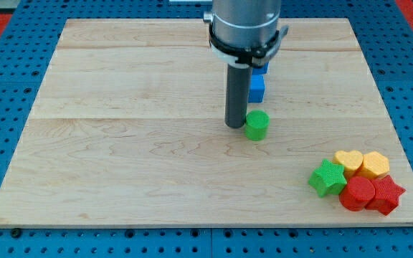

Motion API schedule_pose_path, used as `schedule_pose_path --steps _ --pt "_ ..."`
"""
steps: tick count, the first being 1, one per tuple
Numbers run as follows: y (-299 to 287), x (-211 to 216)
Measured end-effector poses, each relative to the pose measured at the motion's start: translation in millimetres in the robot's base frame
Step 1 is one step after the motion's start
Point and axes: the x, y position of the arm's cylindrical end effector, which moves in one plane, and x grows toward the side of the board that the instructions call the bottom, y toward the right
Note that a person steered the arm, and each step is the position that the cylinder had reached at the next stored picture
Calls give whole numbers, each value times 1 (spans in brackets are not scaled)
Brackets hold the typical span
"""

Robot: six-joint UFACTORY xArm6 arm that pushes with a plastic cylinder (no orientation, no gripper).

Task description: Push the green circle into the green star

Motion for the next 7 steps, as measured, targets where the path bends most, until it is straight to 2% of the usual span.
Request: schedule_pose_path --steps 2,3,4,6,7 --pt "35 28" --pt "22 28" --pt "18 -2" --pt "66 -11" --pt "94 2"
